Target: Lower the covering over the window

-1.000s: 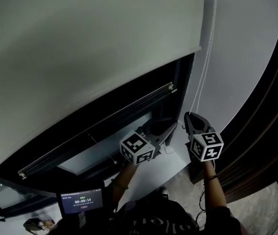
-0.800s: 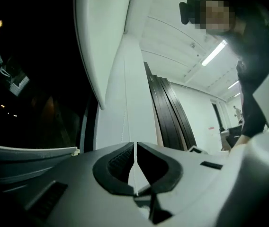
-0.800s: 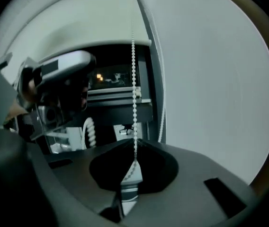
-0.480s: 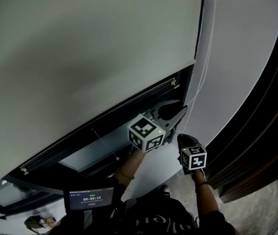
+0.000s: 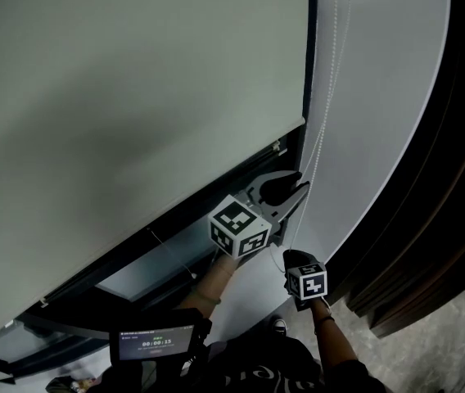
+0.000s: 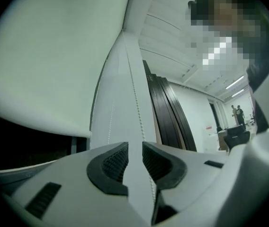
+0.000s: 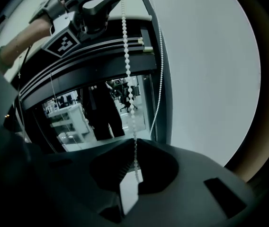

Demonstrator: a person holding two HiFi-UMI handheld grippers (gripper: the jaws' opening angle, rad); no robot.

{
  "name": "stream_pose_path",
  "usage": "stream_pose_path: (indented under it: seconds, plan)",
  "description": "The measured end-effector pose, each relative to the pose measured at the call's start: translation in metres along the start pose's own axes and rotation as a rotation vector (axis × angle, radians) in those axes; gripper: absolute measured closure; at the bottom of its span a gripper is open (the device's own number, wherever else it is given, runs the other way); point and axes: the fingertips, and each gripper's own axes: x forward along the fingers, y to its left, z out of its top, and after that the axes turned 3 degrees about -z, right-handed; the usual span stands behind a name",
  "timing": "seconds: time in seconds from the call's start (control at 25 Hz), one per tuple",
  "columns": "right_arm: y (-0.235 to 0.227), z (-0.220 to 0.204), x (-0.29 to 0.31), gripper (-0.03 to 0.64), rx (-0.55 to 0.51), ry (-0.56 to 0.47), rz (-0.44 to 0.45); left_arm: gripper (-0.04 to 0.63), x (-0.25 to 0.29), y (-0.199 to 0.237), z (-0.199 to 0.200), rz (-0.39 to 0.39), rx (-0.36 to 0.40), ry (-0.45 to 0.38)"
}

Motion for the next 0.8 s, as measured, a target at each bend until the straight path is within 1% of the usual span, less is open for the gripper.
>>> stream_pose_path:
  seconds: [0.2,0.32,0.48,0.52,0.56,0.68,0.76,0.8]
  plan:
    - [0.000,0.002,-0.002,0.597,0.007,-0.015,-0.004,0.517,0.004,-0.017,0.010,-0.072,0.036,-0.020]
    - [0.000,0.000,-0.002,0.597,0.010,-0.011,-0.003,0.517,0.002,-0.018,0.021,-0.079,0.030,-0.052]
    - [0.005,0.000,-0.002,0.597,0.004,-0.008,0.007,0.517,0.008,-0.011,0.021,-0.087,0.035,-0.030]
    - [0.007,0.002,-0.002,0.597,0.001,-0.016,0.007,0.526,0.009,-0.010,0.019,-0.093,0.028,-0.022]
    - [0.009,0.004,-0.003,0.597,-0.002,-0.026,0.006,0.577,0.009,-0.010,0.018,-0.095,0.013,-0.019]
    - [0.008,0.002,-0.003,0.597,0.009,-0.024,0.005,0.591,0.006,-0.003,0.015,-0.064,-0.042,-0.047]
    - [0.007,-0.001,-0.005,0.595,-0.001,-0.026,-0.008,0.592,0.002,0.003,0.016,-0.033,-0.041,-0.065]
    - [0.006,0.000,-0.007,0.595,-0.026,-0.037,-0.030,0.592,0.000,0.005,0.016,-0.019,-0.034,-0.069]
